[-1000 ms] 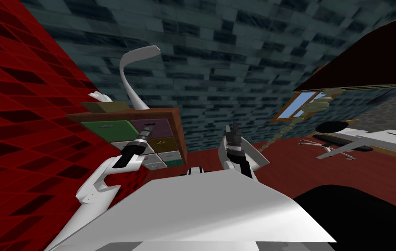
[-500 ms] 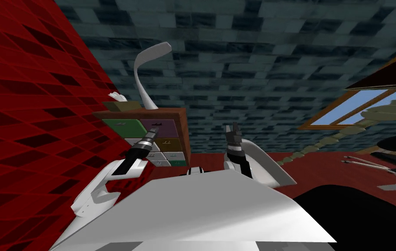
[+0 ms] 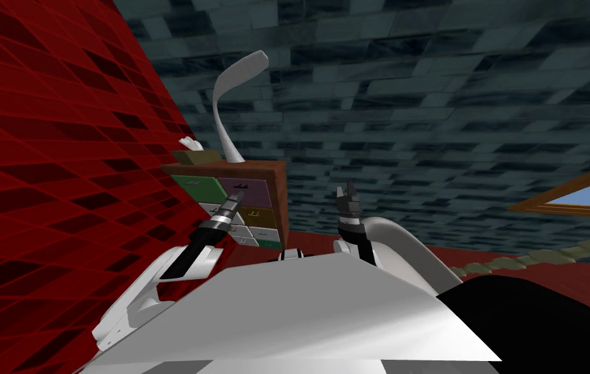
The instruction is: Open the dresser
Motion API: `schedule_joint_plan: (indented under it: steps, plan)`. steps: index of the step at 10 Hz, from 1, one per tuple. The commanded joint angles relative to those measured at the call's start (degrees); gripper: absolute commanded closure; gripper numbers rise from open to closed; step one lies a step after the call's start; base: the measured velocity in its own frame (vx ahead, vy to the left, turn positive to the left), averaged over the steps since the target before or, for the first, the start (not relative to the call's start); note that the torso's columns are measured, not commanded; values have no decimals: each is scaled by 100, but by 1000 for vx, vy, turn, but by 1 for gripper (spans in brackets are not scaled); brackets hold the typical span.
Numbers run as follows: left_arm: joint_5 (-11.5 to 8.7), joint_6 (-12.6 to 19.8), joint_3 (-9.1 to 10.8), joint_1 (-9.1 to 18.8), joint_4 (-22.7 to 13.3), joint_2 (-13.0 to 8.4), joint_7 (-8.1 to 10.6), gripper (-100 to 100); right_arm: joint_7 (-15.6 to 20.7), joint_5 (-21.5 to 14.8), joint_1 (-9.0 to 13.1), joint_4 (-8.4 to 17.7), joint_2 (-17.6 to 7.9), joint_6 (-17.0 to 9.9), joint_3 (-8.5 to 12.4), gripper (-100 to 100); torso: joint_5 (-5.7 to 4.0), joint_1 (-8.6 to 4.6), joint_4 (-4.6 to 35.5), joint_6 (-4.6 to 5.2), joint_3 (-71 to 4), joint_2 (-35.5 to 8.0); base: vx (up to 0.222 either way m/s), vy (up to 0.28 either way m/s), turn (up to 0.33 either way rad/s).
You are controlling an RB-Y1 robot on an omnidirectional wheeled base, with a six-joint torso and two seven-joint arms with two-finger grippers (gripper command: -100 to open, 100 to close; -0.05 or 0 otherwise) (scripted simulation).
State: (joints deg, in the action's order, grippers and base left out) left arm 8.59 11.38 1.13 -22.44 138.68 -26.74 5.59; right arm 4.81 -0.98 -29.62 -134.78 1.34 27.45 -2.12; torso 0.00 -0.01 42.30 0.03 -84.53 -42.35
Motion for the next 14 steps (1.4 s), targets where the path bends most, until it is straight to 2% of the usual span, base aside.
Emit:
schedule_joint_plan:
  steps: [1, 2, 4, 8, 11, 14]
  plan:
    - [24, -28, -139, -173, 189, 26, -8, 100, 0, 0, -1, 0, 0, 0, 0, 0, -1, -3, -1, -6, -3, 6, 49, -11, 64]
    - [-64, 121, -100, -148, 90, -102, 48, -100, 0, 0, 1, 0, 0, 0, 0, 0, 0, -1, 0, 2, 1, -3, 19, 14, -63]
    - [-142, 284, -46, -125, 91, -250, 110, -100, 0, 0, 1, 0, 0, 0, 0, 0, 4, 13, 1, -4, 3, -3, 14, 35, -37]
    - [-301, 667, 74, -119, 344, -630, 258, -100, 0, 0, 1, 0, 0, 0, 0, 0, -1, -4, -2, -4, -5, 8, 9, 26, -34]
    - [-426, 982, 171, -124, 313, -950, 381, -100, 0, 0, 2, 0, 0, 0, 0, 0, 3, 7, -6, -2, -10, 16, 9, 24, -43]
    - [-493, 1186, 230, -153, 643, -1173, 461, -100, 0, 0, 1, 0, 0, 0, 0, 0, 4, 14, -8, -4, -19, 28, 9, 24, -25]
